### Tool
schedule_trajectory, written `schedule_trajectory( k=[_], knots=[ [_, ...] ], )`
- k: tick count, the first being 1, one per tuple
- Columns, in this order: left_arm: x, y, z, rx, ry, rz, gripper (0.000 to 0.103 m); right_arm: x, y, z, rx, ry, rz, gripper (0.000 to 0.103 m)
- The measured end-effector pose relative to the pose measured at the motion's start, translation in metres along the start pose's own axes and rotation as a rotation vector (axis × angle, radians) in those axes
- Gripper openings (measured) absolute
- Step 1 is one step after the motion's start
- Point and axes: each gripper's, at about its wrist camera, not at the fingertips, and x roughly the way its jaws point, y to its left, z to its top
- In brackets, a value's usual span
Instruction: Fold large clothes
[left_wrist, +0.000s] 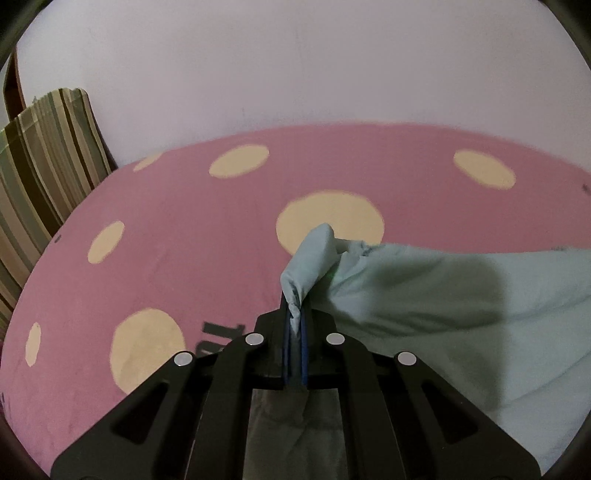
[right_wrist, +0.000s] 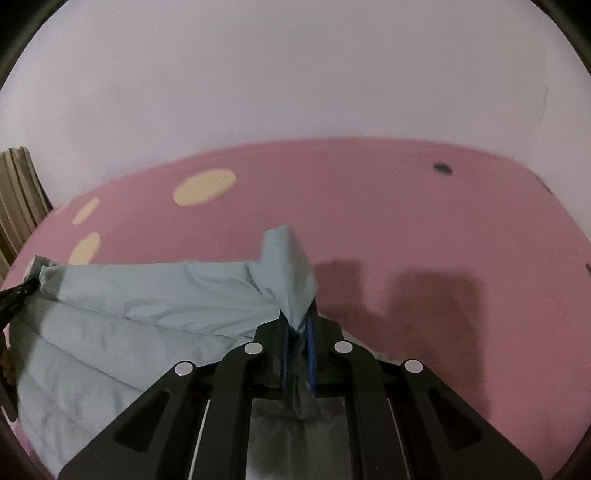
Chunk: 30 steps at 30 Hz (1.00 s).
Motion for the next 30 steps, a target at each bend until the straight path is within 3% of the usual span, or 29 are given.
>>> schedule_trajectory(
  k=[8,24,27,30],
  knots=[
    [0.035,-0.016,-0.019,0.034,0.046,0.036,0.004,0.038,-0.002,-0.017,0.013,0.083,-0.007,0.008],
    [0.041,-0.016,-0.02,0.02,0.051,0.039,0.007,0.044,0.002,-0.02,0.0,0.067,-0.028,0.012],
    [0.039,-0.016,-0.018,0.017,0.059,0.062,0.018,0.039,0.001,-0.018,0.013,0.07,-0.029,0.02],
    [0.027,-0.001,-0.012,-0.039,0.066,0.086,0.054,0.03,-0.001,-0.013,0.025,0.076,-0.043,0.039]
  ],
)
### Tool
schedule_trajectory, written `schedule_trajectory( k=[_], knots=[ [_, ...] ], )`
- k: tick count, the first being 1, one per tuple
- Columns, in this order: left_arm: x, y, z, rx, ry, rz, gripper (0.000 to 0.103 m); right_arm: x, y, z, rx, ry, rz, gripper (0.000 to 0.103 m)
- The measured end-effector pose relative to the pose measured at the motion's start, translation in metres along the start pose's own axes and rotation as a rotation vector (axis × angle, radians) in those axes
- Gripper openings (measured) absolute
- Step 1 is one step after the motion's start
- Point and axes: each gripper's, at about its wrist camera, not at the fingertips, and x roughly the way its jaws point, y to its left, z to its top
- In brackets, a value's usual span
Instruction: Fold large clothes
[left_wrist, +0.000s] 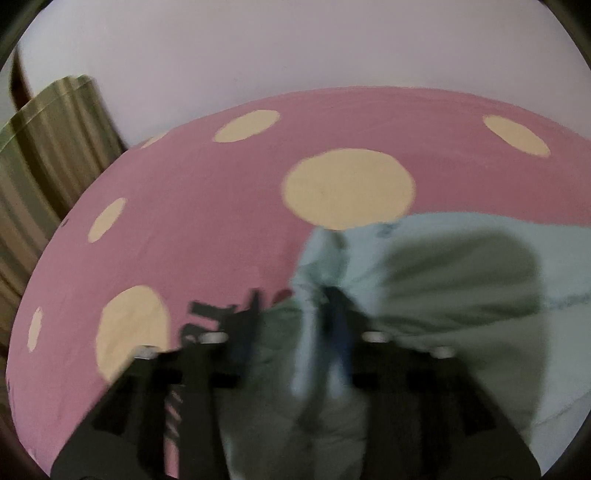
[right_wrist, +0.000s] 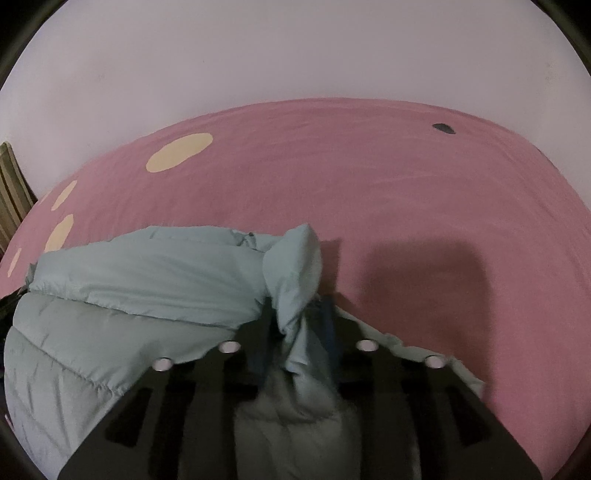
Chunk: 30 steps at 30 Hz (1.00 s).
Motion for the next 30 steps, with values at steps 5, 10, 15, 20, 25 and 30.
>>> schedule_trajectory(
  k=[5,10,15,20,25,30],
  knots=[
    [-0.052,0.018,0.005,-0.09,-0.086,-0.072,0.056,-0.048,0.016,0.008,-0.007,-0.12,-0.011,0.055],
    [-0.092,-0.03,0.003,-0.044,-0.135,-0.223,0.059,-0.06,0.072,0.008,-0.065,-0.124,0.088,0.055],
    [-0.074,-0.086,-0.009,0.041,-0.096,-0.228,0.059,-0.033,0.122,-0.005,-0.173,-0.087,0.083,0.055],
    [-0.046,-0.098,-0.025,0.021,-0.06,-0.213,0.065,0.006,0.123,-0.017,-0.15,-0.02,0.066,0.055],
    [-0.034,-0.105,-0.03,0.038,-0.056,-0.2,0.067,0.019,0.124,-0.028,-0.138,-0.049,0.043,0.055],
    [-0.05,-0.097,-0.022,0.042,-0.054,-0.21,0.067,0.01,0.119,-0.021,-0.129,-0.045,0.054,0.055]
  ],
)
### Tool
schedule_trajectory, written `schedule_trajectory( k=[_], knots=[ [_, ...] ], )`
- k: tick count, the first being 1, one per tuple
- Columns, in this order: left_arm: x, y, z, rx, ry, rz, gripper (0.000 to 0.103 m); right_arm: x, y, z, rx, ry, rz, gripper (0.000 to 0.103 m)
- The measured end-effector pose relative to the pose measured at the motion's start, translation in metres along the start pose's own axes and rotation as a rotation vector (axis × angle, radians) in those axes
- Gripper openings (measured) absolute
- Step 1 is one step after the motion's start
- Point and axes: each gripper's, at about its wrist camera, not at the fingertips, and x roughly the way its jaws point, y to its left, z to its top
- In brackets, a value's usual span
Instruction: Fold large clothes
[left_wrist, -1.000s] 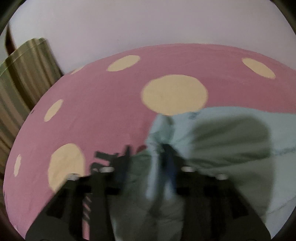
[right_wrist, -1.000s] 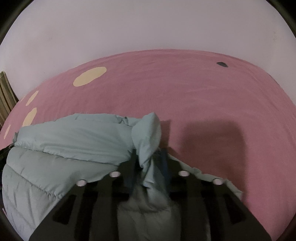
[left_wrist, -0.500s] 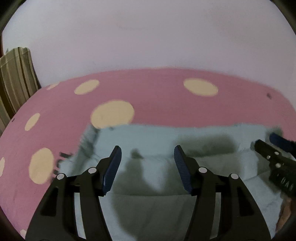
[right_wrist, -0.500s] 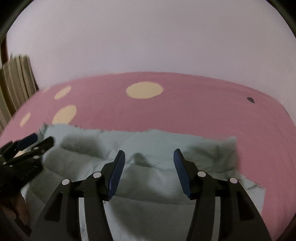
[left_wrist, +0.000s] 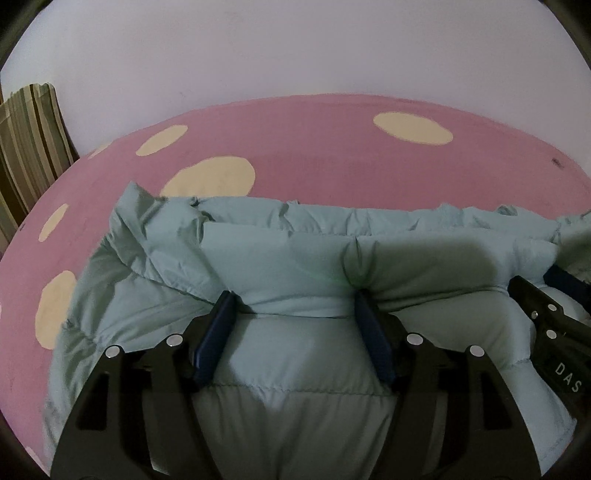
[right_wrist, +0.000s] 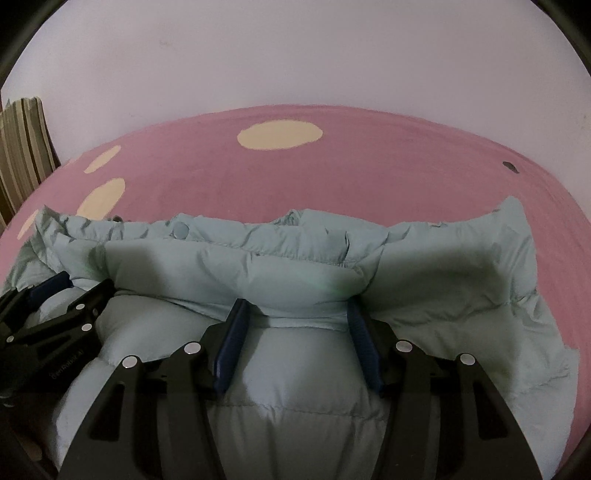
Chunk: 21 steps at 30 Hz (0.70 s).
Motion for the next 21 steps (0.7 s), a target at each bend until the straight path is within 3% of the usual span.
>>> schedule_trajectory(
  k=[3,6,11,16,21],
  knots=[
    [-0.031,0.017,0.004,-0.033,-0.058,-0.032,0.067,-0.032,-0.017,0.005,0.043,-0.047,0.025,0.056],
    [-0.054,0.037,0.0,-0.053,-0.105,-0.022,0.072,-0.057,-0.04,0.0,0.056,-0.083,-0.031,0.056],
    [-0.022,0.062,-0.016,-0.12,-0.001,0.016,0.072,-0.047,-0.075,-0.021,0.11,-0.028,-0.086,0.056],
    [-0.004,0.054,-0.027,-0.089,-0.017,0.06,0.073,-0.024,-0.073,-0.033,0.086,-0.022,-0.091,0.059],
    [0.007,0.061,-0.025,-0.115,0.014,0.023,0.076,-0.02,-0.083,-0.034,0.126,-0.019,-0.046,0.059]
  ],
)
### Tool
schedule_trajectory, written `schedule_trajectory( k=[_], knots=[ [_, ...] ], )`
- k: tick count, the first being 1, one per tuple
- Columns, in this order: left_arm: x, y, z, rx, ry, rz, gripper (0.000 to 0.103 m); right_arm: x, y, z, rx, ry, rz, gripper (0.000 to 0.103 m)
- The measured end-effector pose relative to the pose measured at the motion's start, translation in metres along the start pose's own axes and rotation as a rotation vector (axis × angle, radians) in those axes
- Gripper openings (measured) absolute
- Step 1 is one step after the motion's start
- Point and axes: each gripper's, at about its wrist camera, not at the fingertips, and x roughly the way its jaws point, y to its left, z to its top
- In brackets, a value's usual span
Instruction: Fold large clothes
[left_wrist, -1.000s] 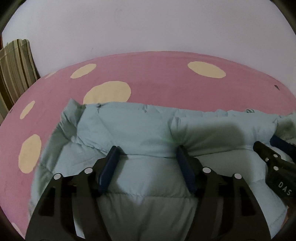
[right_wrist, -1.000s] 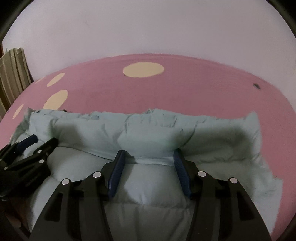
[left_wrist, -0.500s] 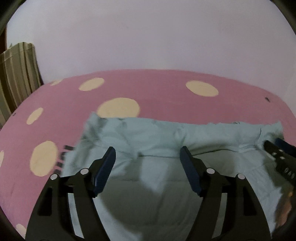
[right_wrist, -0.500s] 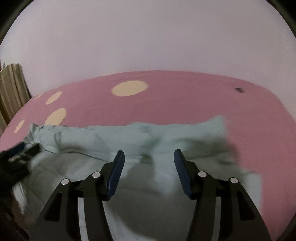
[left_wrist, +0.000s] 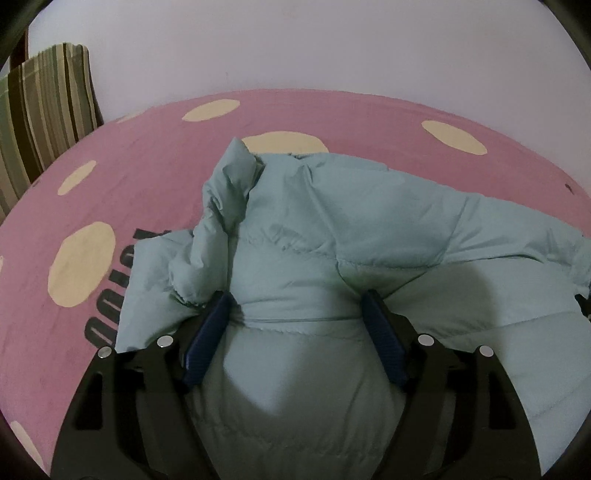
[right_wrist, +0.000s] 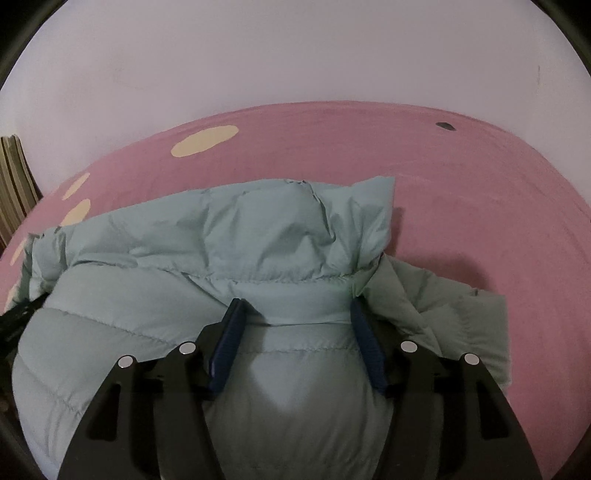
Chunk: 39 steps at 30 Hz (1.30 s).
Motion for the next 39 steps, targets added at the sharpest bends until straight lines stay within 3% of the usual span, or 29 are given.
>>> schedule_trajectory(
  k=[5,10,13,15,20,23,26,28,29,30,31,34,39],
  knots=[
    [-0.021,0.003,0.004,0.0,0.006,-0.006,0.075,-0.009,0.002,0.004,-0.002,0.008,0.006,0.063],
    [-0.057,0.031,-0.005,-0.035,-0.012,0.003,0.088,-0.049,-0.014,0.004,0.034,-0.04,0.018,0.074],
    [-0.075,0.061,-0.014,-0.105,-0.028,0.045,0.092,-0.062,-0.029,-0.004,0.065,-0.027,0.023,0.075],
    [-0.078,0.086,-0.023,-0.189,0.004,0.06,0.093,-0.068,-0.039,-0.012,0.081,-0.022,0.01,0.077],
    [-0.062,0.119,-0.043,-0.314,0.096,-0.026,0.093,-0.064,-0.06,-0.031,0.128,0.027,-0.037,0.079],
    [-0.053,0.119,-0.046,-0.33,0.118,-0.127,0.093,-0.049,-0.066,-0.037,0.173,0.072,-0.008,0.081],
    [-0.047,0.113,-0.046,-0.314,0.12,-0.131,0.092,-0.04,-0.065,-0.042,0.204,0.103,0.023,0.081],
    [-0.046,0.11,-0.045,-0.296,0.117,-0.134,0.073,-0.038,-0.062,-0.043,0.194,0.1,0.015,0.077],
    [-0.046,0.108,-0.045,-0.288,0.114,-0.144,0.066,-0.039,-0.059,-0.044,0.183,0.097,0.016,0.067],
    [-0.047,0.106,-0.044,-0.277,0.11,-0.164,0.046,-0.038,-0.057,-0.045,0.179,0.099,0.028,0.061],
    [-0.047,0.101,-0.043,-0.265,0.116,-0.21,0.032,-0.037,-0.053,-0.045,0.174,0.101,0.04,0.053],
    [-0.051,0.092,-0.042,-0.236,0.106,-0.197,0.022,-0.039,-0.045,-0.041,0.157,0.098,0.053,0.037],
    [-0.059,0.092,-0.041,-0.233,0.088,-0.204,0.011,-0.047,-0.04,-0.041,0.152,0.074,0.063,0.024]
  ],
)
